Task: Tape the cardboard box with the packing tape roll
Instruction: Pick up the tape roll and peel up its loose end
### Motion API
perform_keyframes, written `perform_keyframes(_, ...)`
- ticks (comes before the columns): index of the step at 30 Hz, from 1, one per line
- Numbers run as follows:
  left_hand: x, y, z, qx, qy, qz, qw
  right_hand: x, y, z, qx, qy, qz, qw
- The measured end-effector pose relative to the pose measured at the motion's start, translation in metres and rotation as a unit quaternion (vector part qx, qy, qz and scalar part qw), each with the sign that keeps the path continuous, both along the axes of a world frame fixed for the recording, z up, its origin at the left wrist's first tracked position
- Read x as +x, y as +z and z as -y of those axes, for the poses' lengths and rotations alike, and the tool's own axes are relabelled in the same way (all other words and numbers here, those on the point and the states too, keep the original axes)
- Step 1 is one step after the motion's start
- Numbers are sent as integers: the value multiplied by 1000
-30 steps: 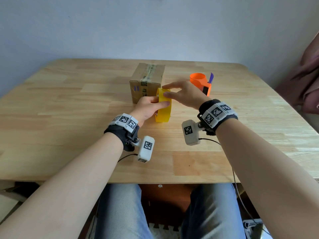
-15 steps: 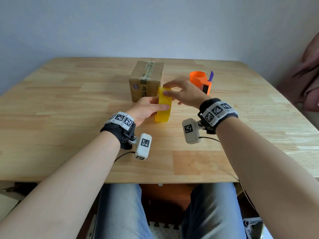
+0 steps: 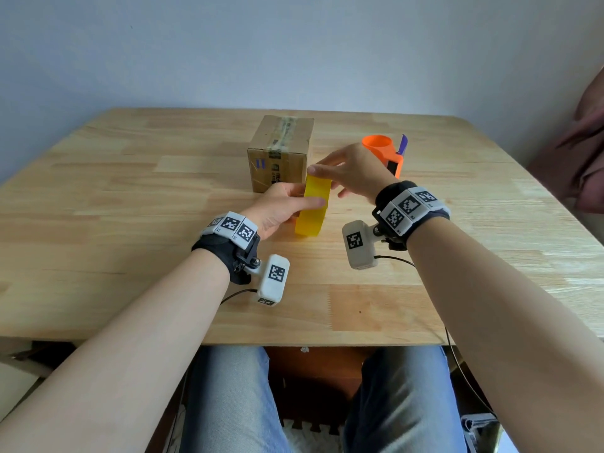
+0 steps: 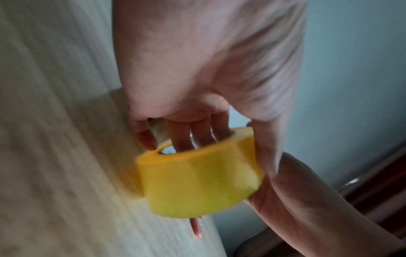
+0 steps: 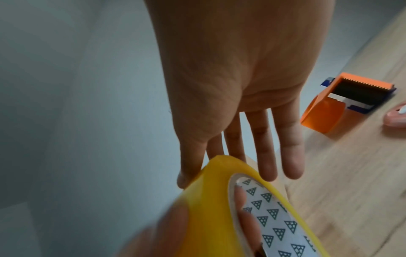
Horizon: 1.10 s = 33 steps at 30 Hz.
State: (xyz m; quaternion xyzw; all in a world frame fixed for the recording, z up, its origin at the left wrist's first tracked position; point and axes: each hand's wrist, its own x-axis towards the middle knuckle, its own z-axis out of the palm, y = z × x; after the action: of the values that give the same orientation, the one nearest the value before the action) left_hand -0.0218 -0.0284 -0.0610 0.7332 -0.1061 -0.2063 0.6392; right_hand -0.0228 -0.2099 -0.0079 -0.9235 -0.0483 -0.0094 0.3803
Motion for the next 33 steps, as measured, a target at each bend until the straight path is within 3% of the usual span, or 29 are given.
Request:
perform_keyframes(6,-1,11,11,-8,5,-14,1000,1,12,2,-41,1,-25,999)
perform_keyframes(12,-2,9,7,-15,-18,-32,999,1,12,2,10,-9,-122,992)
perform_keyframes(33,4,9,15,11,-11,-38,999,-5,30,-7,-45,2,-150,988)
